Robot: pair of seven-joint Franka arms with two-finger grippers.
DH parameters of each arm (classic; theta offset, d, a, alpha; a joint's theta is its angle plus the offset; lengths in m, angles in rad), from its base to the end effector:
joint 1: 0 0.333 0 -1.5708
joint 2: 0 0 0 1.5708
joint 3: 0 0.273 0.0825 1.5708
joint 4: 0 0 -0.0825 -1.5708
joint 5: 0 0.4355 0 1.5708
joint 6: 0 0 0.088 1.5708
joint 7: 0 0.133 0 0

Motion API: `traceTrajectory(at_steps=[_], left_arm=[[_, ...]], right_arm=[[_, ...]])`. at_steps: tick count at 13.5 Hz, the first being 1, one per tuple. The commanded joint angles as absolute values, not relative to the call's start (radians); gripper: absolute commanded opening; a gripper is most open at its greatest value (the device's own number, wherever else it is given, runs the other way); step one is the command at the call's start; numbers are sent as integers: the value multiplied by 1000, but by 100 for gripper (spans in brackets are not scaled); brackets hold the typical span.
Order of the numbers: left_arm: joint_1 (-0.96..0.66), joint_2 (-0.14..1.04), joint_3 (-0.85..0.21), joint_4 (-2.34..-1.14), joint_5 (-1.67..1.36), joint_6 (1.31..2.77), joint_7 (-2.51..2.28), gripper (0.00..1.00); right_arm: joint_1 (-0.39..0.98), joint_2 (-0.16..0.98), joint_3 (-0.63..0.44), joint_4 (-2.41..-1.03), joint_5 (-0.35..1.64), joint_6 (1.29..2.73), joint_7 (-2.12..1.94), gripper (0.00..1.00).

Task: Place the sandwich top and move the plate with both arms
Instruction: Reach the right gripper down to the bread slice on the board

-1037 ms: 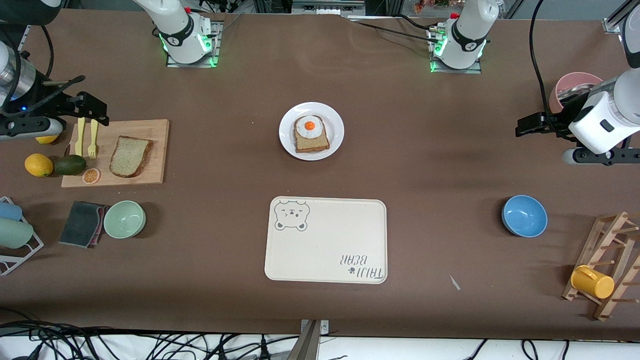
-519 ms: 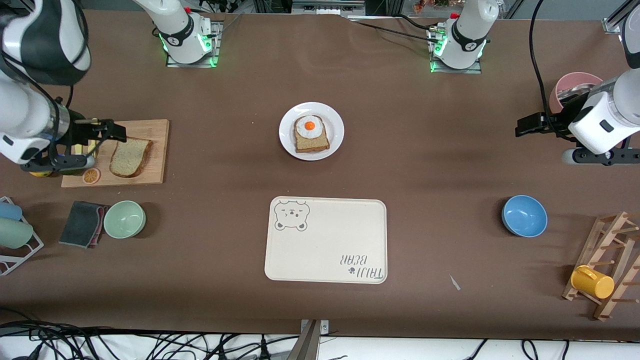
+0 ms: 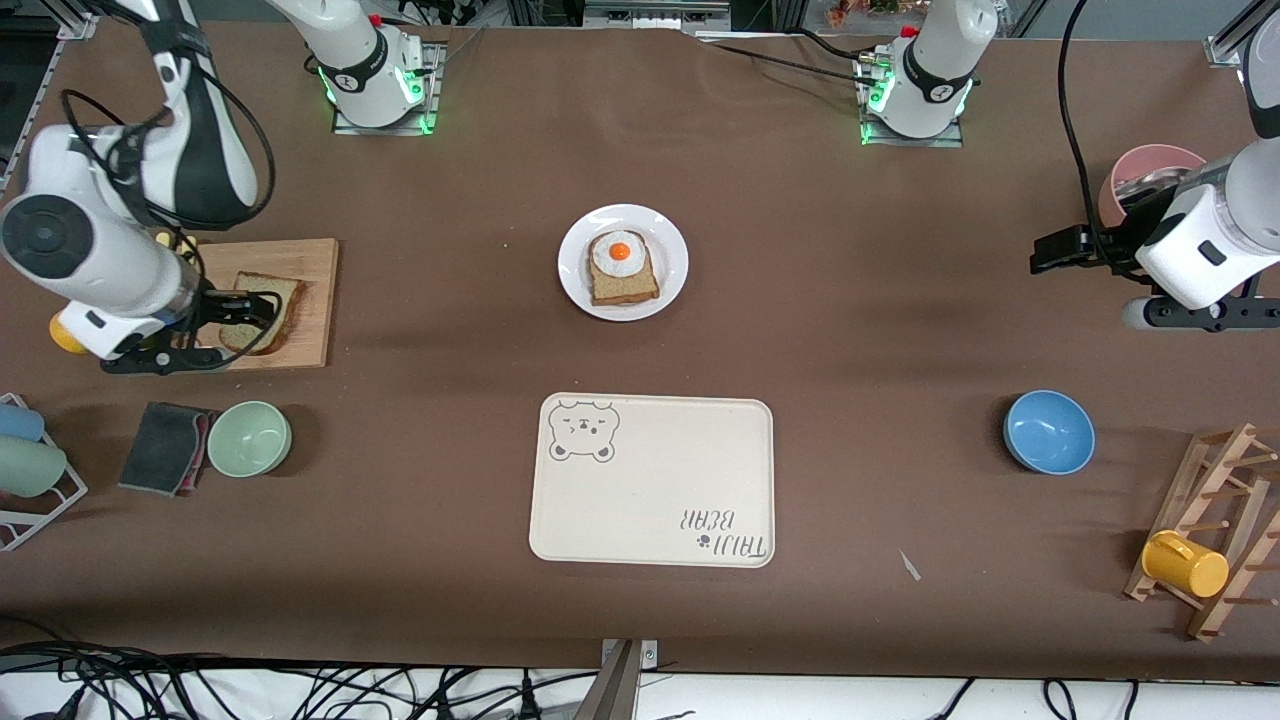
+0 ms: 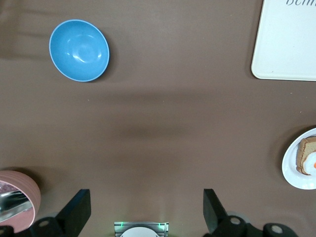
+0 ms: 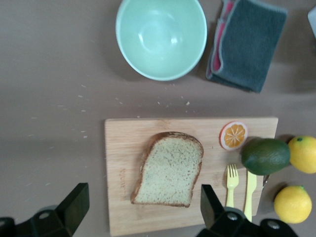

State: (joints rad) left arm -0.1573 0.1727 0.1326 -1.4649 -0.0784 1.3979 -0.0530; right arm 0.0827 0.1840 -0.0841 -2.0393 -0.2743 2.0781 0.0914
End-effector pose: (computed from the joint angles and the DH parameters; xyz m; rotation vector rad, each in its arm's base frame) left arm 0.6213 -0.0316 0.4920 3.0728 0.0381 -0.3708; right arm 0.5967 -0.0212 0.2460 2.8829 0.0850 -0.1936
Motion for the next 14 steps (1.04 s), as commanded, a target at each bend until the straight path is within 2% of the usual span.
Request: traceTrajectory(at_steps=[1, 2, 5, 6, 7, 9, 11, 14], left_arm=[[-149, 198, 135, -1431, -107, 1376, -43, 100], [-149, 198, 137, -1431, -106, 1376, -43, 100], [-149, 196, 138, -1431, -106, 1376, -43, 100], [-149, 196, 137, -1431, -106, 1376, -43, 100], [-149, 196, 138, -1431, -106, 1376, -43, 100], [-149, 198, 138, -1431, -106, 1376, -43, 100], [-149, 198, 137, -1431, -106, 1373, -43, 100], [-149, 198, 138, -1431, -106, 1373, -43, 100]], right_arm=[[81, 166, -81, -2146, -363, 2175, 248, 92], [81, 188, -81, -2164, -383, 2210, 288, 88], [81, 227, -100, -2244, -387, 2354, 331, 86], [80, 251, -112, -2256, -387, 2384, 331, 81], [80, 271, -123, -2261, -388, 2401, 330, 81], [81, 297, -123, -2261, -397, 2399, 331, 73], [81, 316, -123, -2263, -397, 2390, 339, 59], [81, 334, -126, -2263, -411, 2385, 337, 54]])
